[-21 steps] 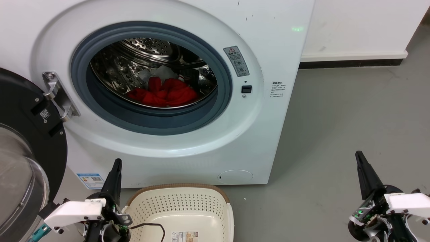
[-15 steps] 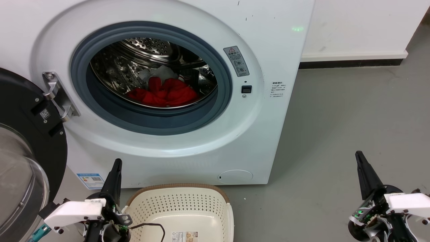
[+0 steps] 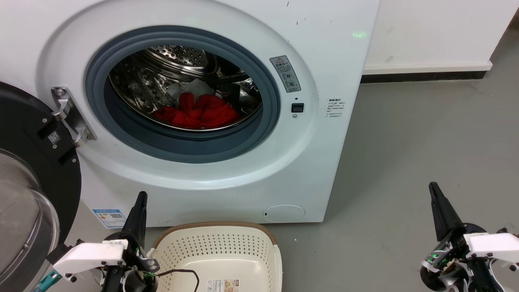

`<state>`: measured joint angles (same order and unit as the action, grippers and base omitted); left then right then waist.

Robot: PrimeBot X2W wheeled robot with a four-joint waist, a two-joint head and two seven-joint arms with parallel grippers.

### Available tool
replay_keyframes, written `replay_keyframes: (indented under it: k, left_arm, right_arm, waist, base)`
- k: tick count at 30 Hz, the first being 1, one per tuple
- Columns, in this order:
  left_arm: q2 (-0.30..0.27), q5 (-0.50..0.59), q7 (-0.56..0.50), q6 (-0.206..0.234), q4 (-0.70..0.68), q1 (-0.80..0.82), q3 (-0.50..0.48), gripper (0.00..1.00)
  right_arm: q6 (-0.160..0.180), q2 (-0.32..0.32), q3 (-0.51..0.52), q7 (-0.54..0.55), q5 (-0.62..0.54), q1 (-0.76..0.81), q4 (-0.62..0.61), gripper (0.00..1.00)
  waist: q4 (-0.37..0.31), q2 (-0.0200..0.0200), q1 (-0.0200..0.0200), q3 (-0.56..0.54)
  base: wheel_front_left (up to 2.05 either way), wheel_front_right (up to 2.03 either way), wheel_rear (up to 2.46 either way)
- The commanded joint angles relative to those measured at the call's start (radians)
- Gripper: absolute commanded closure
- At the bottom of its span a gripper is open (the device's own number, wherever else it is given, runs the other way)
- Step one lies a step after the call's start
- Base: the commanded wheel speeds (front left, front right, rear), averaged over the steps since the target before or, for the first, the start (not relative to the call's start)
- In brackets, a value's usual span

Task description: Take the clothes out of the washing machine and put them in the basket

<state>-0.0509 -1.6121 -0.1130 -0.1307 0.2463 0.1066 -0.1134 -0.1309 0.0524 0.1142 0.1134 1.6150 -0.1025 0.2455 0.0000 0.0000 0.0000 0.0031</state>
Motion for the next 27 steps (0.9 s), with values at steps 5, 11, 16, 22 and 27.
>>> replay_keyframes:
  k: [5,11,16,22,27]
  left_arm:
    - [0.003,-0.002,-0.004,-0.002,-0.001,0.005,-0.003,1.00]
    - [0.003,-0.002,-0.004,-0.002,-0.001,0.005,-0.003,1.00]
    - [0.003,-0.002,-0.004,-0.002,-0.001,0.005,-0.003,1.00]
    - [0.003,-0.002,-0.004,-0.002,-0.001,0.005,-0.003,1.00]
    - [0.000,0.007,0.014,0.000,0.005,-0.001,0.015,0.00]
  right_arm:
    - [0.000,-0.004,-0.001,0.000,-0.004,-0.014,0.002,1.00]
    - [0.000,-0.004,-0.001,0.000,-0.004,-0.014,0.002,1.00]
    - [0.000,-0.004,-0.001,0.000,-0.004,-0.014,0.002,1.00]
    - [0.000,-0.004,-0.001,0.000,-0.004,-0.014,0.002,1.00]
    - [0.000,0.000,-0.012,-0.015,-0.006,0.007,0.000,0.00]
  waist:
    - [0.000,0.0000,0.0000,0.000]
    - [0.000,0.0000,0.0000,0.000]
    - [0.000,0.0000,0.0000,0.000]
    - [0.000,0.0000,0.0000,0.000]
    - [0.000,0.0000,0.0000,0.000]
  base:
    - [0.00,0.00,0.00]
    - [0.00,0.00,0.00]
    - [0.00,0.00,0.00]
    - [0.00,0.00,0.00]
    - [0.00,0.00,0.00]
